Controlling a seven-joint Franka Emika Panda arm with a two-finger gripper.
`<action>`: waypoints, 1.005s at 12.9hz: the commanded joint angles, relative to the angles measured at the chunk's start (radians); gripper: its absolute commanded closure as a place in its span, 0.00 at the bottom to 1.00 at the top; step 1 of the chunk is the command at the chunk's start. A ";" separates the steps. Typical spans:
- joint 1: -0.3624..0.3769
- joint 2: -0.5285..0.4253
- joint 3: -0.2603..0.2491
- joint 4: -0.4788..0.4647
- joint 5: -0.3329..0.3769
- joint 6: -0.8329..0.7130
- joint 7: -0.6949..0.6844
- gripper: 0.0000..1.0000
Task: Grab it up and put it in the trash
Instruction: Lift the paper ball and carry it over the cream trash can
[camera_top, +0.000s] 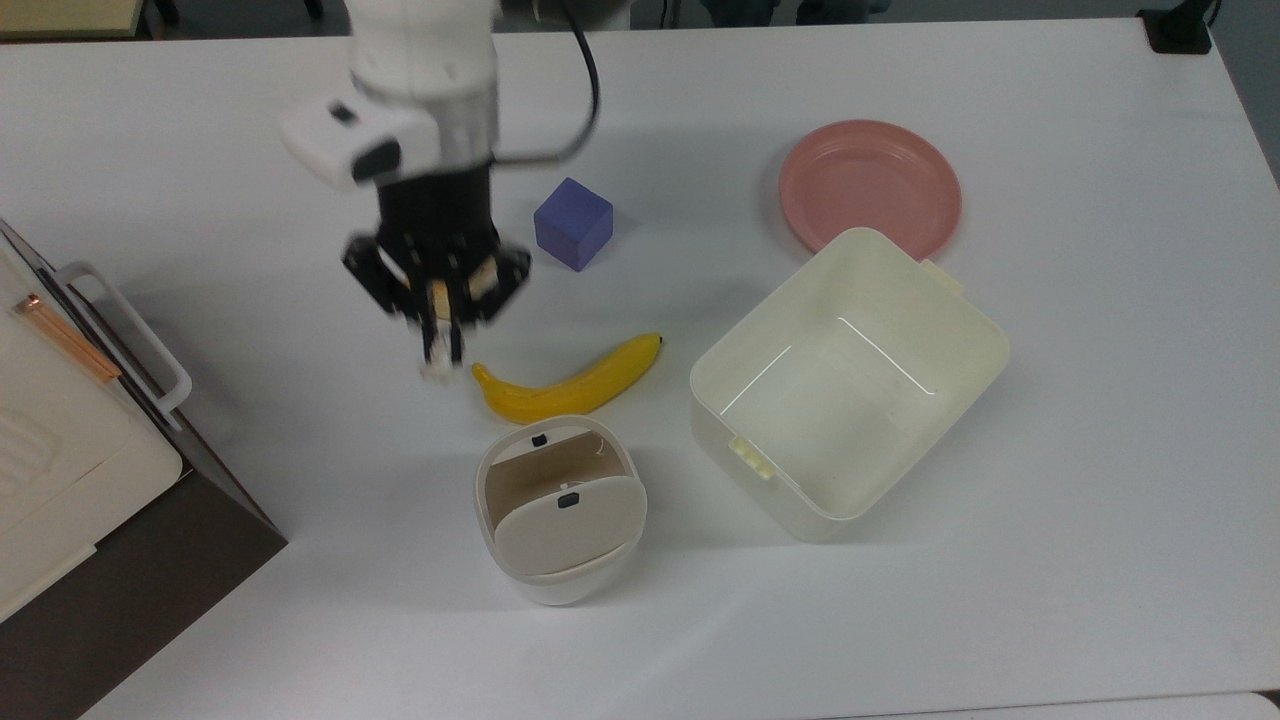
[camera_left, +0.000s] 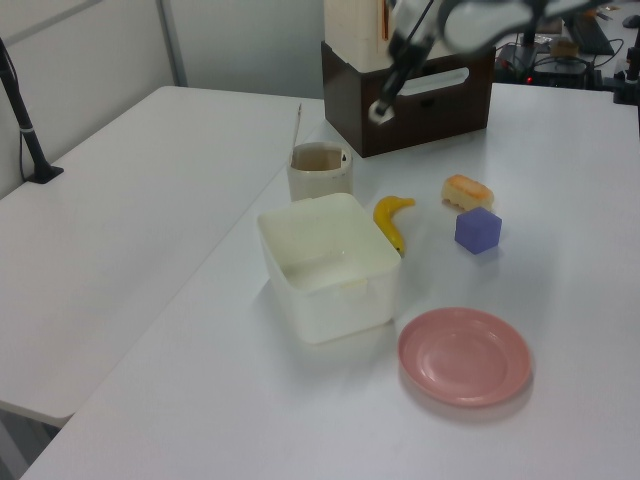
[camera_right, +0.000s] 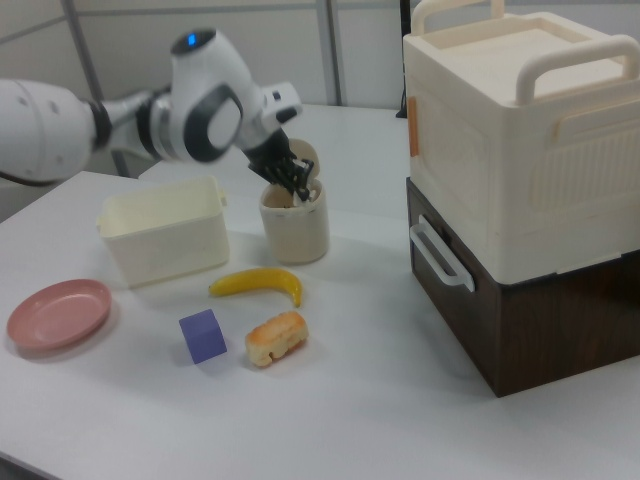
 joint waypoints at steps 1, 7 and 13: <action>0.030 0.104 -0.012 0.075 -0.082 0.126 0.108 1.00; 0.062 0.157 -0.012 0.152 -0.090 0.151 0.181 0.01; 0.079 0.098 -0.012 0.129 -0.086 0.033 0.238 0.00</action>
